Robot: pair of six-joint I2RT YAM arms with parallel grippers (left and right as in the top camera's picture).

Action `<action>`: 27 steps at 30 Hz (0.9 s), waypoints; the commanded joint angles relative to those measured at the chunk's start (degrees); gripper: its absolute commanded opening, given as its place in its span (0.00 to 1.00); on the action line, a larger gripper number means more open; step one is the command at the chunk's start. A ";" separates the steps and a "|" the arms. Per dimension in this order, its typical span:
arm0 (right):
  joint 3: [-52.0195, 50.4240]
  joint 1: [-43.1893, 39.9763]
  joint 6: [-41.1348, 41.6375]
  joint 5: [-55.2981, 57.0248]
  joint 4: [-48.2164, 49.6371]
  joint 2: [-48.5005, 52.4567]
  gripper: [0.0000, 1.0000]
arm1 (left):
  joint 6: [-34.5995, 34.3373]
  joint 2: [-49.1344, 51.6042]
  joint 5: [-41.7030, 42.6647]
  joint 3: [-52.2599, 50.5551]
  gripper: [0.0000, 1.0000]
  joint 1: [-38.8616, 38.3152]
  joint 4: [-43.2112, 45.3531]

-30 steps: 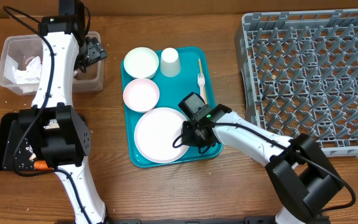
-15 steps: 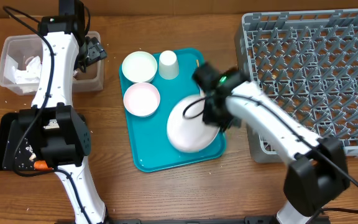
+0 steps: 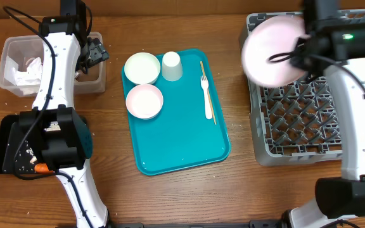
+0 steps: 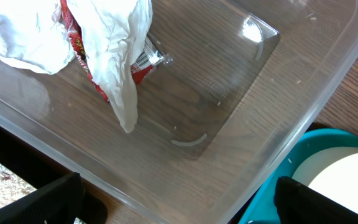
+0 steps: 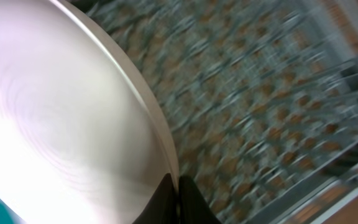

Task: Sort waste into correct bins and load items into the dishwasher rack
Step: 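Lift the plate and carry it right over the grey rack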

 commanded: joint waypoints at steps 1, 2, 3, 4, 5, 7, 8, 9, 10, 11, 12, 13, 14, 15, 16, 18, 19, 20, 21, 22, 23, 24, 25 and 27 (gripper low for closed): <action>1.40 -5.92 -2.56 10.88 4.92 -0.94 0.04 | -1.38 -0.37 0.20 1.25 1.00 0.11 0.00; 1.38 -7.48 -2.95 12.28 6.88 -0.72 0.04 | -1.38 -0.37 0.22 1.25 1.00 0.11 0.00; 1.36 -8.87 -4.22 13.18 8.79 -0.50 0.04 | -1.38 -0.37 0.22 1.25 1.00 0.11 0.00; 1.36 -10.64 -6.54 13.92 11.26 -0.17 0.04 | -1.38 -0.37 0.22 1.25 1.00 0.11 0.00; 1.36 -11.67 -8.04 13.94 12.66 0.04 0.04 | -1.38 -0.37 0.22 1.25 1.00 0.11 0.00; 1.36 -14.38 -11.65 13.92 15.98 0.90 0.04 | -1.38 -0.37 0.20 1.25 1.00 0.11 0.00; 1.36 -15.52 -12.39 13.92 17.20 1.31 0.04 | -1.38 -0.37 0.20 1.25 1.00 0.11 0.00; 1.36 -16.70 -12.68 13.92 18.45 1.84 0.04 | -1.38 -0.37 0.22 1.25 1.00 0.11 0.00; 1.36 -17.86 -13.07 13.90 19.82 2.49 0.04 | -1.38 -0.37 0.20 1.25 1.00 0.11 0.00; 1.36 -18.75 -14.05 13.90 21.11 3.06 0.04 | -1.38 -0.37 0.20 1.25 1.00 0.11 0.00; 1.36 -19.52 -15.56 13.92 22.34 3.74 0.04 | -1.38 -0.37 0.20 1.25 1.00 0.11 0.00; 1.36 -20.13 -17.35 13.90 23.52 4.31 0.04 | -1.38 -0.37 0.22 1.25 1.00 0.11 0.00; 1.36 -20.83 -19.58 13.90 24.96 5.11 0.04 | -1.38 -0.37 0.22 1.25 1.00 0.11 0.02; 1.36 -21.62 -22.27 13.90 26.77 6.19 0.04 | -1.38 -0.37 0.20 1.25 1.00 0.11 0.00; 1.36 -22.03 -24.11 13.90 28.02 6.95 0.04 | -1.38 -0.37 0.22 1.25 1.00 0.11 0.00; 1.36 -22.45 -28.06 13.90 30.64 8.59 0.05 | -1.38 -0.37 0.20 1.25 1.00 0.11 0.00; 1.36 -22.47 -30.56 13.90 32.00 9.53 0.05 | -1.38 -0.37 0.20 1.25 1.00 0.11 0.00; 1.36 -22.43 -32.70 13.90 33.03 10.36 0.05 | -1.38 -0.37 0.20 1.25 1.00 0.11 0.00; 1.36 -22.43 -34.56 13.90 34.07 11.32 0.06 | -1.38 -0.37 0.22 1.25 1.00 0.11 0.02; 1.36 -22.43 -36.00 13.94 35.04 12.26 0.07 | -1.38 -0.37 0.22 1.25 1.00 0.11 0.00; 1.36 -22.43 -37.09 14.05 35.80 13.11 0.08 | -1.38 -0.37 0.20 1.25 1.00 0.11 0.00; 1.36 -22.43 -37.79 14.60 36.59 13.92 0.09 | -1.38 -0.37 0.22 1.25 1.00 0.11 0.00; 1.36 -22.43 -38.71 15.67 37.53 14.93 0.09 | -1.38 -0.37 0.20 1.25 1.00 0.11 0.00; 1.36 -22.43 -40.06 18.21 39.17 16.70 0.09 | -1.38 -0.37 0.20 1.25 1.00 0.11 0.00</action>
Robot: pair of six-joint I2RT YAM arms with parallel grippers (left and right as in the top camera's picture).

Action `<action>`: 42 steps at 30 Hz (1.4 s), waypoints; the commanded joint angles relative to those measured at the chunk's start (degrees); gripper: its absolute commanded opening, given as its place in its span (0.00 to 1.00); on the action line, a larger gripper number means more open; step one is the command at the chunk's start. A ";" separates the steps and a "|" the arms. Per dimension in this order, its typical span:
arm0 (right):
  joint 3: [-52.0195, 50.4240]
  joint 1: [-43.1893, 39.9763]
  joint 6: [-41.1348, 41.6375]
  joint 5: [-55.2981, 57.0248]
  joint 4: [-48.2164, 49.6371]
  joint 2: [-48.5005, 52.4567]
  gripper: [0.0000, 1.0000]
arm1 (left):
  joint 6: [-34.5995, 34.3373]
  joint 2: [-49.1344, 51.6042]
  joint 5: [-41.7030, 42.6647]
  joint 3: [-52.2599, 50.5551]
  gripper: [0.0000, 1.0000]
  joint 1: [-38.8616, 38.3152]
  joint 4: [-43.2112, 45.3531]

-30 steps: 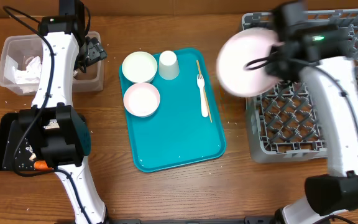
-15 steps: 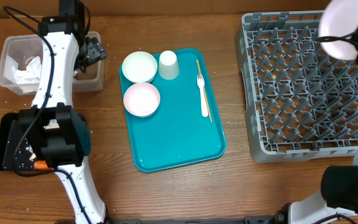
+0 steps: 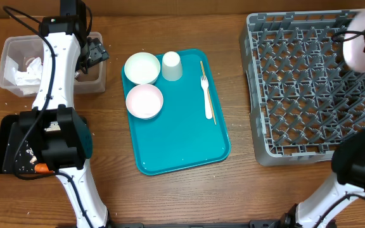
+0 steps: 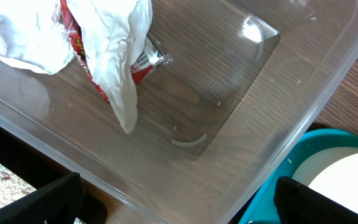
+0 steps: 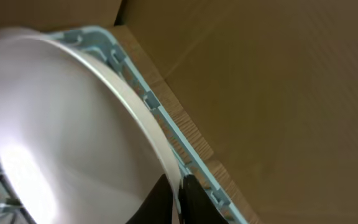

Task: Sort waste into correct bins and load items into the dishwasher rack
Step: 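Lift the plate and carry it right over the grey rack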

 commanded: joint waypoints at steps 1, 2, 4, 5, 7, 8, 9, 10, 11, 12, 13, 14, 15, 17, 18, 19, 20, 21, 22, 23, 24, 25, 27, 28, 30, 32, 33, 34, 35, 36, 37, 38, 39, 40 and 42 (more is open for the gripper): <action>1.33 0.00 -5.86 5.53 2.95 3.72 0.09 | -1.38 -0.37 0.20 1.25 1.00 0.11 0.02; 1.33 0.00 -5.79 5.44 3.02 4.37 0.09 | -1.38 -0.37 0.20 1.25 1.00 0.11 0.02; 1.33 0.00 -5.57 4.90 3.13 5.14 0.09 | -1.38 -0.37 0.20 1.25 1.00 0.11 0.02; 1.33 0.09 -5.57 3.91 3.10 5.29 0.09 | -1.38 -0.37 0.20 1.25 1.00 0.11 0.02; 1.33 0.31 -5.29 1.53 3.13 5.31 0.09 | -1.38 -0.37 0.20 1.25 1.00 0.11 0.02; 1.36 0.50 -5.29 0.68 3.15 5.29 0.09 | -1.38 -0.37 0.22 1.25 1.00 0.11 0.02; 1.36 0.76 -5.31 0.44 3.17 5.29 0.09 | -1.38 -0.37 0.20 1.25 1.00 0.11 0.02; 1.36 1.05 -5.31 0.42 3.15 5.29 0.09 | -1.38 -0.37 0.20 1.25 1.00 0.11 0.02; 1.36 1.44 -5.09 0.42 3.13 5.29 0.09 | -1.38 -0.37 0.20 1.25 1.00 0.11 0.02; 1.36 1.81 -4.85 0.28 3.15 5.29 0.10 | -1.38 -0.37 0.20 1.25 1.00 0.11 0.04; 1.36 2.21 -4.28 0.22 3.17 5.29 0.12 | -1.38 -0.37 0.22 1.25 1.00 0.11 0.02; 1.38 2.84 -3.19 0.24 3.19 5.29 0.18 | -1.38 -0.37 0.20 1.25 1.00 0.11 0.02; 1.40 3.17 -2.67 0.24 3.17 5.29 0.24 | -1.38 -0.37 0.20 1.25 1.00 0.11 0.02; 1.40 4.13 -1.62 0.28 3.10 5.29 0.35 | -1.38 -0.37 0.20 1.25 1.00 0.11 0.02; 1.40 4.52 -0.87 0.57 3.08 5.29 0.41 | -1.38 -0.37 0.20 1.25 1.00 0.11 0.02; 1.40 4.79 0.42 1.20 2.93 5.29 0.46 | -1.38 -0.37 0.20 1.25 1.00 0.11 0.02; 1.40 4.81 1.44 1.60 2.69 5.29 0.47 | -1.38 -0.37 0.22 1.25 1.00 0.11 0.02; 1.40 4.81 2.73 1.55 2.23 5.29 0.47 | -1.38 -0.37 0.20 1.25 1.00 0.11 0.02; 1.40 4.55 4.39 1.51 1.84 5.29 0.47 | -1.38 -0.37 0.20 1.25 1.00 0.11 0.02; 1.40 4.02 6.86 1.42 1.42 5.29 0.44 | -1.38 -0.37 0.20 1.25 1.00 0.11 0.02; 1.38 3.21 9.75 0.35 0.70 5.29 0.41 | -1.38 -0.37 0.20 1.25 1.00 0.11 0.02; 1.38 2.38 11.85 -1.99 -0.17 5.31 0.40 | -1.38 -0.37 0.22 1.25 1.00 0.11 0.02; 1.38 0.11 14.73 -11.30 -2.08 5.31 0.36 | -1.38 -0.37 0.20 1.25 1.00 0.11 0.02; 1.36 -0.96 15.26 -15.93 -2.60 5.31 0.34 | -1.38 -0.37 0.20 1.25 1.00 0.11 0.02; 1.33 -3.32 17.20 -24.00 -2.93 5.31 0.31 | -1.38 -0.37 0.20 1.25 1.00 0.11 0.02; 1.33 -5.20 20.09 -27.93 -2.49 5.31 0.28 | -1.38 -0.37 0.22 1.25 1.00 0.11 0.02; 1.33 -6.05 20.90 -29.86 -2.29 5.31 0.26 | -1.38 -0.37 0.20 1.25 1.00 0.11 0.02; 1.33 -6.60 20.85 -31.36 -2.25 5.31 0.26 | -1.38 -0.37 0.22 1.25 1.00 0.11 0.02; 1.31 -7.43 20.87 -33.59 -2.27 5.38 0.25 | -1.38 -0.37 0.20 1.25 1.00 0.11 0.02; 1.27 -7.89 20.87 -34.82 -2.27 5.53 0.25 | -1.38 -0.37 0.22 1.25 1.00 0.11 0.02; 1.27 -8.17 20.85 -35.45 -2.32 5.68 0.25 | -1.38 -0.37 0.20 1.25 1.00 0.11 0.02; 1.27 -8.39 20.85 -36.02 -2.43 5.99 0.24 | -1.38 -0.37 0.20 1.25 1.00 0.11 0.02; 1.22 -8.50 20.85 -36.44 -2.62 6.34 0.24 | -1.38 -0.37 0.20 1.25 1.00 0.11 0.02; 0.96 -8.48 20.85 -36.74 -2.71 6.86 0.24 | -1.38 -0.37 0.20 1.25 1.00 0.11 0.02; 0.90 -8.33 20.83 -38.36 -3.48 8.92 0.22 | -1.38 -0.37 0.22 1.25 1.00 0.11 0.02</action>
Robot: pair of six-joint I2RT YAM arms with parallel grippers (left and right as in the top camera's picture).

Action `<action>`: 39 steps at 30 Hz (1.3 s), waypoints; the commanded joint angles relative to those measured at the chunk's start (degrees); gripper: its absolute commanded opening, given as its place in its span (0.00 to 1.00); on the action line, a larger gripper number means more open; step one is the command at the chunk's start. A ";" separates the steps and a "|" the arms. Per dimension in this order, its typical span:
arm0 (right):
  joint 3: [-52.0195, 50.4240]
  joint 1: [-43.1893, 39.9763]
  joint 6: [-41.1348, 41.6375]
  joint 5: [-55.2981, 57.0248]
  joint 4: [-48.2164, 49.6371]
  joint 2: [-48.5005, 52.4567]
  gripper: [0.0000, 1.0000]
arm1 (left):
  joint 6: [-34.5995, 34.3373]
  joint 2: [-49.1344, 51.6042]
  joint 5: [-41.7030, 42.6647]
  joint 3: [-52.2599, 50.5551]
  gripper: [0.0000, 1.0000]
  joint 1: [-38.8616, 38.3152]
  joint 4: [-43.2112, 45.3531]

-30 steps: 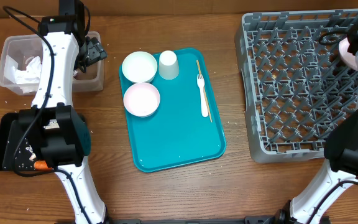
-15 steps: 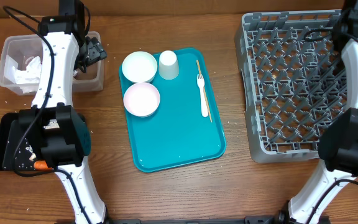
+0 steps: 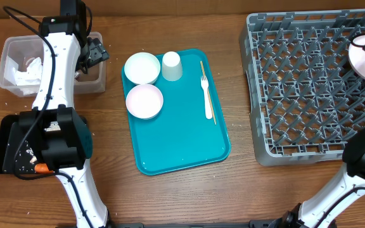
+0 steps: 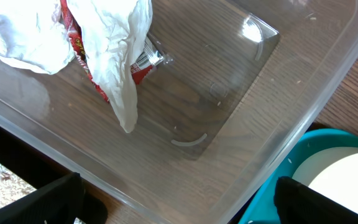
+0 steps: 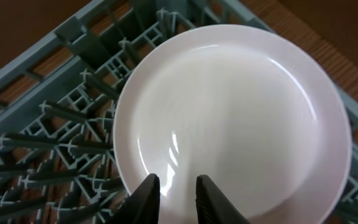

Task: Sort waste into correct bins and load items into the dishwasher rack
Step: 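Lift the plate and carry it right over the grey rack, then lower the plate upright into the rack slots and release it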

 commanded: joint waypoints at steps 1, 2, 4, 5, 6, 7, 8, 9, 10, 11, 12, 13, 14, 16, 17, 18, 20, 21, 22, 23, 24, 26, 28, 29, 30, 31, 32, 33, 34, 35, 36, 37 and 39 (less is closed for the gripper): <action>0.87 0.79 1.07 -5.68 -0.74 3.45 0.21 | -1.38 -0.37 0.20 1.25 1.00 0.11 0.04; 0.87 0.96 1.07 -6.25 -0.94 4.24 0.20 | -1.38 -0.37 0.20 1.25 1.00 0.11 0.02; 0.87 1.51 1.11 -6.91 -1.03 5.86 0.19 | -1.38 -0.37 0.20 1.25 1.00 0.11 0.02; 0.87 1.66 1.11 -6.86 -1.07 6.34 0.19 | -1.38 -0.37 0.20 1.25 1.00 0.11 0.02; 0.87 1.75 1.09 -7.32 -1.16 6.58 0.19 | -1.38 -0.37 0.22 1.25 1.00 0.11 0.04; 0.87 1.88 1.09 -7.93 -1.33 6.88 0.19 | -1.38 -0.37 0.22 1.25 1.00 0.11 0.02; 0.87 1.92 1.09 -8.87 -1.62 7.06 0.19 | -1.38 -0.37 0.22 1.25 1.00 0.11 0.02; 0.87 1.97 1.09 -9.79 -1.81 7.23 0.19 | -1.38 -0.37 0.22 1.25 1.00 0.11 0.02; 0.87 1.99 1.09 -10.45 -2.01 7.43 0.19 | -1.38 -0.37 0.20 1.25 1.00 0.11 0.02; 0.81 2.01 1.09 -10.69 -2.21 7.50 0.19 | -1.38 -0.37 0.20 1.25 1.00 0.11 0.02; 0.59 2.01 1.09 -10.67 -2.21 7.52 0.19 | -1.38 -0.37 0.20 1.25 1.00 0.11 0.02; 0.22 2.01 1.09 -10.67 -2.21 7.52 0.19 | -1.38 -0.37 0.22 1.25 1.00 0.11 0.02; 0.17 2.01 1.09 -10.67 -2.47 7.52 0.19 | -1.38 -0.37 0.22 1.25 1.00 0.11 0.02; 0.17 2.01 1.09 -10.64 -2.99 7.52 0.18 | -1.38 -0.37 0.20 1.25 1.00 0.11 0.02; 0.17 2.01 1.11 -10.64 -3.17 7.52 0.16 | -1.38 -0.37 0.20 1.25 1.00 0.11 0.02; 0.20 2.01 1.11 -10.62 -3.26 7.50 0.14 | -1.38 -0.37 0.22 1.25 1.00 0.11 0.02; 0.31 2.01 1.11 -10.60 -3.32 7.37 0.11 | -1.38 -0.37 0.20 1.25 1.00 0.11 0.02; 0.44 2.01 1.14 -10.64 -3.50 7.23 0.10 | -1.38 -0.37 0.22 1.25 1.00 0.11 0.02; 0.63 2.01 1.16 -10.64 -3.63 6.97 0.10 | -1.38 -0.37 0.22 1.25 1.00 0.11 0.02; 0.79 2.01 1.36 -10.62 -3.72 6.62 0.09 | -1.38 -0.37 0.22 1.25 1.00 0.11 0.02; 0.87 2.01 1.44 -10.64 -3.74 6.12 0.09 | -1.38 -0.37 0.20 1.25 1.00 0.11 0.02; 1.14 2.03 1.97 -10.62 -3.82 4.98 0.09 | -1.38 -0.37 0.20 1.25 1.00 0.11 0.02; 1.14 2.03 2.10 -10.64 -3.93 3.65 0.09 | -1.38 -0.37 0.22 1.25 1.00 0.11 0.02; 1.14 2.03 2.16 -10.69 -4.00 3.13 0.10 | -1.38 -0.37 0.20 1.25 1.00 0.11 0.02; 1.14 2.03 2.16 -10.86 -4.15 2.67 0.11 | -1.38 -0.37 0.22 1.25 1.00 0.11 0.02; 1.14 2.08 2.16 -10.88 -4.42 2.43 0.11 | -1.38 -0.37 0.20 1.25 1.00 0.11 0.02; 1.14 2.23 2.16 -10.88 -4.87 2.27 0.12 | -1.38 -0.37 0.20 1.25 1.00 0.11 0.02; 1.14 2.38 2.16 -10.88 -5.53 2.27 0.12 | -1.38 -0.37 0.20 1.25 1.00 0.11 0.02; 1.09 2.51 2.16 -10.88 -5.90 2.27 0.12 | -1.38 -0.37 0.22 1.25 1.00 0.11 0.02; 1.03 2.73 2.14 -10.86 -6.27 2.29 0.12 | -1.38 -0.37 0.22 1.25 1.00 0.11 0.04; 1.03 2.93 2.16 -10.88 -6.60 2.34 0.12 | -1.38 -0.37 0.20 1.25 1.00 0.11 0.02; 1.01 3.17 2.16 -10.86 -6.80 2.34 0.12 | -1.38 -0.37 0.20 1.25 1.00 0.11 0.02; 1.01 3.69 2.16 -10.86 -7.30 2.34 0.15 | -1.38 -0.37 0.20 1.25 1.00 0.11 0.02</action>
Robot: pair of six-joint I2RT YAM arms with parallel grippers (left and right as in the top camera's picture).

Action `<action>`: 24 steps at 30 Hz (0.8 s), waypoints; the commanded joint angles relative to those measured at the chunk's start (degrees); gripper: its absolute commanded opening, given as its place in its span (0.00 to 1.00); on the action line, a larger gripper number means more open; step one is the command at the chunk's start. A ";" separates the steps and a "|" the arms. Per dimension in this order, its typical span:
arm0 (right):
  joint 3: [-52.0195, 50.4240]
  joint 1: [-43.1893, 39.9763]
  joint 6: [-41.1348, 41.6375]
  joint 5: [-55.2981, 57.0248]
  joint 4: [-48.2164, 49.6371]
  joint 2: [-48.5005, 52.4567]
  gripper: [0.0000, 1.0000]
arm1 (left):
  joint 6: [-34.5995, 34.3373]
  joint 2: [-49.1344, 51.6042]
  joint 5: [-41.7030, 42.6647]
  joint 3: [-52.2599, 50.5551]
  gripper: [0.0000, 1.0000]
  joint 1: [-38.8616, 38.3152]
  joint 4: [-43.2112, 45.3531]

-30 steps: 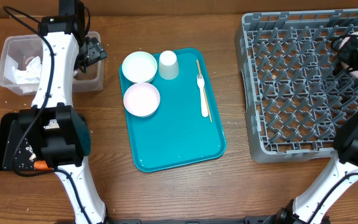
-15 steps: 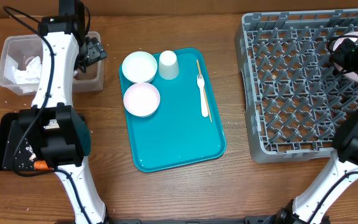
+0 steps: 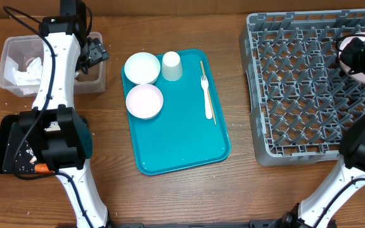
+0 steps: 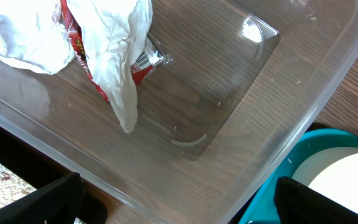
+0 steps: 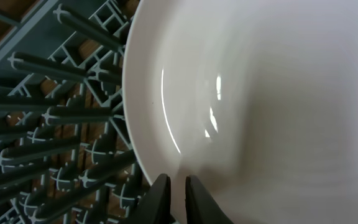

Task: Sort waste into correct bins and load items into the dishwasher rack
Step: 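Lower the plate upright into the rack slots and release it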

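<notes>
A pink plate rests among the tines at the right side of the grey dishwasher rack (image 3: 296, 95). In the right wrist view the plate's face (image 5: 260, 112) fills the frame. My right gripper (image 5: 177, 199) is close over its rim, fingers nearly together with only a thin slit and nothing pinched. Overhead, my right gripper (image 3: 353, 54) covers the plate's left part. My left gripper (image 4: 179, 199) hangs wide open over a clear bin (image 4: 303, 93) holding crumpled tissue (image 4: 104, 37) and a red wrapper.
A teal tray (image 3: 182, 139) carries a white bowl (image 3: 141, 68), a pink bowl (image 3: 144, 101), a white cup (image 3: 172, 66), a white fork (image 3: 206, 98) and a thin stick. A black bin (image 3: 8, 145) with scraps sits front left.
My right gripper was at the rack's right edge, above the plate's face. It is now further left and closer to the plate, with its fingers closer together. The left arm is unchanged.
My right gripper first held the pink plate by its rim over the rack's back left corner. It then held it at the back right corner. After that the plate lay on the rack's right side with the fingers off it, where it still rests. The left gripper stayed open over the clear bin.
</notes>
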 commanded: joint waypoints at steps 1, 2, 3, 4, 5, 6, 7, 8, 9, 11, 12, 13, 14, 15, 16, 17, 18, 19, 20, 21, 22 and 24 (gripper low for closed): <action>0.98 1.42 0.07 -0.31 -0.68 -2.67 0.17 | -1.38 -0.37 0.22 1.25 1.00 0.11 0.02; 0.96 1.73 0.07 -0.28 -1.03 -2.54 0.18 | -1.38 -0.37 0.22 1.25 1.00 0.11 0.02; 0.96 1.97 0.07 -0.26 -1.33 -2.43 0.18 | -1.38 -0.37 0.20 1.25 1.00 0.11 0.02; 0.94 2.10 0.04 -0.24 -1.53 -2.25 0.18 | -1.38 -0.37 0.22 1.25 1.00 0.11 0.02; 0.94 2.25 0.07 -0.07 -1.73 -2.08 0.18 | -1.38 -0.37 0.20 1.25 1.00 0.11 0.02; 0.83 2.36 0.07 0.33 -1.81 -1.92 0.18 | -1.38 -0.37 0.22 1.25 1.00 0.11 0.02; 0.55 2.40 0.07 0.70 -1.75 -1.88 0.18 | -1.38 -0.37 0.22 1.25 1.00 0.11 0.02; 0.24 2.45 0.07 0.83 -1.64 -1.88 0.18 | -1.38 -0.37 0.22 1.25 1.00 0.11 0.02; -0.22 2.45 0.07 0.81 -1.46 -1.88 0.18 | -1.38 -0.37 0.20 1.25 1.00 0.11 0.02; -1.11 2.45 0.07 0.81 -1.18 -1.88 0.18 | -1.38 -0.37 0.20 1.25 1.00 0.11 0.02; -1.81 2.45 0.07 0.81 -0.81 -1.88 0.18 | -1.38 -0.37 0.22 1.25 1.00 0.11 0.04; -2.60 2.45 0.07 0.81 -0.57 -1.88 0.18 | -1.38 -0.37 0.20 1.25 1.00 0.11 0.02; -2.97 2.45 0.07 0.81 -0.46 -1.86 0.17 | -1.38 -0.37 0.20 1.25 1.00 0.11 0.02; -3.69 2.45 0.07 0.79 -0.24 -1.81 0.17 | -1.38 -0.37 0.22 1.25 1.00 0.11 0.02; -4.17 2.45 0.07 0.79 -0.13 -1.81 0.16 | -1.38 -0.37 0.22 1.25 1.00 0.11 0.02; -4.66 2.47 0.07 0.79 0.04 -1.81 0.15 | -1.38 -0.37 0.20 1.25 1.00 0.11 0.02; -5.16 2.51 0.09 0.79 0.15 -1.81 0.14 | -1.38 -0.37 0.20 1.25 1.00 0.11 0.02; -5.60 2.60 0.09 0.79 0.22 -1.81 0.13 | -1.38 -0.37 0.20 1.25 1.00 0.11 0.02; -5.86 2.69 0.11 0.79 0.26 -1.81 0.13 | -1.38 -0.37 0.22 1.25 1.00 0.11 0.02; -6.12 2.91 0.31 0.79 0.28 -1.81 0.12 | -1.38 -0.37 0.20 1.25 1.00 0.11 0.02; -6.21 3.17 0.55 0.79 0.26 -1.81 0.12 | -1.38 -0.37 0.22 1.25 1.00 0.11 0.02; -6.21 3.63 1.18 0.79 0.17 -1.81 0.12 | -1.38 -0.37 0.20 1.25 1.00 0.11 0.02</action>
